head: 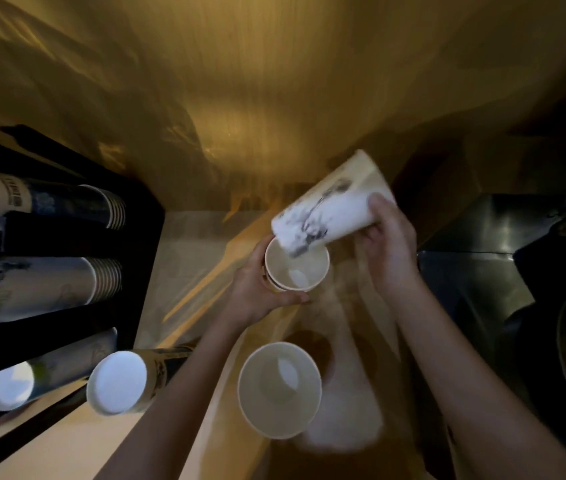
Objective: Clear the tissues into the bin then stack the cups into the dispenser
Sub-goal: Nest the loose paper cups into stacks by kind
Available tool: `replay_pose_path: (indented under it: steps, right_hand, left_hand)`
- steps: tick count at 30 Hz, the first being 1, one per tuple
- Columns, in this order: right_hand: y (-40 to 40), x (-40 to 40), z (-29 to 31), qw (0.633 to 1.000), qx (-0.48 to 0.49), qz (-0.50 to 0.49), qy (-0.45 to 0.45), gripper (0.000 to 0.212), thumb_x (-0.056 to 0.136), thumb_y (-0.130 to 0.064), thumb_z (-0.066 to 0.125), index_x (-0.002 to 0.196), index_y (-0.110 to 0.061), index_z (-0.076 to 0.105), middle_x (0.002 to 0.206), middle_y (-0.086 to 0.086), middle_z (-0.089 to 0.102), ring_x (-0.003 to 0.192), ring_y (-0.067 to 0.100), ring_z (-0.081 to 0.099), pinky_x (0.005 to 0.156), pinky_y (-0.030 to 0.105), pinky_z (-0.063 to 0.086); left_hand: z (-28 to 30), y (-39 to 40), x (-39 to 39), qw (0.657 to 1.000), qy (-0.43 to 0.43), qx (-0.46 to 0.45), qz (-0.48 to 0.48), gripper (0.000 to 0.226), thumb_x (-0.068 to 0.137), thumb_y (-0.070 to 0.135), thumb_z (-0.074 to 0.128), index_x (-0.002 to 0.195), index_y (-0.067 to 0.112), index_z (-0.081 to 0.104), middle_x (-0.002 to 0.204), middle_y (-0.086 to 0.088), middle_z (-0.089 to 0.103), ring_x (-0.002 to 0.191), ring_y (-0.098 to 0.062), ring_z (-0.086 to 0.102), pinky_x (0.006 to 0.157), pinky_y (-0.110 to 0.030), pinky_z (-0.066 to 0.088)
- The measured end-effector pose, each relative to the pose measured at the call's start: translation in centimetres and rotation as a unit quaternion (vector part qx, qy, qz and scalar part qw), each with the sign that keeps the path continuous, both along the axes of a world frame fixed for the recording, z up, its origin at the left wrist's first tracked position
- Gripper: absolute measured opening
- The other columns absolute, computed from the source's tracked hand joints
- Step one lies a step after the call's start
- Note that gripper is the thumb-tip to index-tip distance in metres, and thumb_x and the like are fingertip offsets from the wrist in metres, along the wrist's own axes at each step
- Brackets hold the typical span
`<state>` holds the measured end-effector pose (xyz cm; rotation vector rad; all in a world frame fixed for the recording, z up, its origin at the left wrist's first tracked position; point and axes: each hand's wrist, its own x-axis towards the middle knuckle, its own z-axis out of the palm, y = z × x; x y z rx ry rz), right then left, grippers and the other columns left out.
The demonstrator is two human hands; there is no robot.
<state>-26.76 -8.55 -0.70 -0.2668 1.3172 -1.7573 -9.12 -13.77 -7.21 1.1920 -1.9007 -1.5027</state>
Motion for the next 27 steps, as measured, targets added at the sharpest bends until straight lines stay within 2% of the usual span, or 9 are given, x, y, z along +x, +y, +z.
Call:
replay_pose_path:
  steps: [3, 8, 11, 13, 15, 16, 20, 24, 27]
  right_hand:
    - [1.6, 1.8, 1.0, 0.984, 0.004, 0.057, 0.168, 0.065, 0.064, -0.021, 0.071, 0.124, -0.015, 0.046, 0.104, -0.004, 0.065, 0.089, 0.0, 0.067, 0.078, 0.019, 0.055]
    - [2.5, 2.1, 1.1, 0.931, 0.008, 0.1, 0.351, 0.08, 0.057, -0.032, 0.081, 0.128, -0.024, 0.042, 0.12, -0.011, 0.055, 0.109, -0.003, 0.055, 0.084, 0.01, 0.046]
    - [2.7, 2.4, 0.8, 0.891, 0.055, 0.141, 0.428, 0.085, 0.057, -0.037, 0.08, 0.131, -0.028, 0.039, 0.117, -0.027, 0.047, 0.106, -0.02, 0.044, 0.083, 0.001, 0.04]
    - [2.7, 2.9, 0.2, 0.857, 0.093, 0.175, 0.475, 0.089, 0.055, -0.042, 0.08, 0.132, -0.031, 0.037, 0.118, -0.031, 0.045, 0.106, -0.019, 0.043, 0.086, 0.006, 0.041]
    - [2.7, 3.2, -0.8, 0.829, 0.127, 0.208, 0.504, 0.092, 0.055, -0.041, 0.083, 0.133, -0.032, 0.035, 0.128, -0.016, 0.05, 0.116, 0.001, 0.046, 0.093, 0.027, 0.045]
    - [2.7, 3.3, -1.4, 0.823, 0.136, 0.222, 0.505, 0.092, 0.056, -0.039, 0.084, 0.133, -0.032, 0.034, 0.132, -0.009, 0.05, 0.118, 0.009, 0.046, 0.093, 0.031, 0.044]
    - [2.8, 3.3, -2.9, 0.823, 0.135, 0.24, 0.497, 0.085, 0.058, -0.038, 0.083, 0.13, -0.027, 0.039, 0.132, -0.004, 0.051, 0.12, 0.013, 0.047, 0.091, 0.026, 0.039]
    - [2.8, 3.2, -3.8, 0.827, 0.154, 0.252, 0.478, 0.078, 0.064, -0.046, 0.076, 0.13, -0.028, 0.039, 0.132, -0.004, 0.051, 0.119, 0.012, 0.047, 0.091, 0.027, 0.039]
    - [2.6, 3.3, -4.2, 0.825, 0.153, 0.249, 0.484, 0.072, 0.07, -0.041, 0.074, 0.131, -0.024, 0.039, 0.13, -0.001, 0.053, 0.117, 0.015, 0.048, 0.094, 0.031, 0.043]
  left_hand:
    - [-0.1, 0.1, -0.1, 1.0, 0.009, 0.017, 0.02, 0.093, 0.048, 0.008, 0.089, 0.12, 0.034, 0.038, 0.106, 0.018, 0.058, 0.1, 0.0, 0.057, 0.074, 0.002, 0.042]
    - [-0.5, 0.0, 0.0, 1.0, 0.016, 0.017, -0.002, 0.091, 0.049, 0.009, 0.089, 0.122, 0.034, 0.04, 0.105, 0.023, 0.057, 0.09, 0.019, 0.056, 0.073, -0.005, 0.047]
    - [-0.4, -0.1, -0.1, 1.0, 0.012, 0.018, -0.006, 0.092, 0.048, 0.013, 0.09, 0.12, 0.038, 0.039, 0.108, 0.021, 0.056, 0.097, 0.007, 0.057, 0.076, -0.009, 0.05]
    - [-0.4, -0.1, -0.1, 1.0, 0.014, 0.014, 0.001, 0.094, 0.044, 0.019, 0.09, 0.118, 0.042, 0.038, 0.111, 0.016, 0.057, 0.103, -0.004, 0.057, 0.082, -0.017, 0.05]
    - [-0.2, 0.1, -0.1, 1.0, 0.013, 0.013, 0.007, 0.095, 0.043, 0.021, 0.089, 0.121, 0.038, 0.037, 0.114, 0.009, 0.056, 0.107, -0.011, 0.054, 0.083, -0.021, 0.047]
    - [-0.1, 0.1, -0.1, 1.0, 0.01, 0.011, 0.009, 0.095, 0.043, 0.022, 0.087, 0.122, 0.036, 0.036, 0.115, 0.008, 0.055, 0.108, -0.012, 0.053, 0.082, -0.022, 0.045]
    - [0.1, 0.3, -0.1, 1.0, 0.0, 0.006, 0.012, 0.087, 0.044, 0.026, 0.082, 0.119, 0.035, 0.039, 0.112, 0.008, 0.055, 0.104, -0.012, 0.053, 0.079, -0.022, 0.044]
    - [0.6, 0.4, 0.0, 1.0, -0.006, -0.003, -0.001, 0.081, 0.048, 0.025, 0.084, 0.108, 0.051, 0.037, 0.104, 0.026, 0.052, 0.095, 0.001, 0.054, 0.072, -0.007, 0.046]
    - [0.6, 0.7, -0.1, 1.0, -0.008, -0.01, 0.002, 0.081, 0.047, 0.029, 0.082, 0.107, 0.054, 0.034, 0.106, 0.031, 0.048, 0.099, -0.002, 0.052, 0.081, -0.023, 0.048]
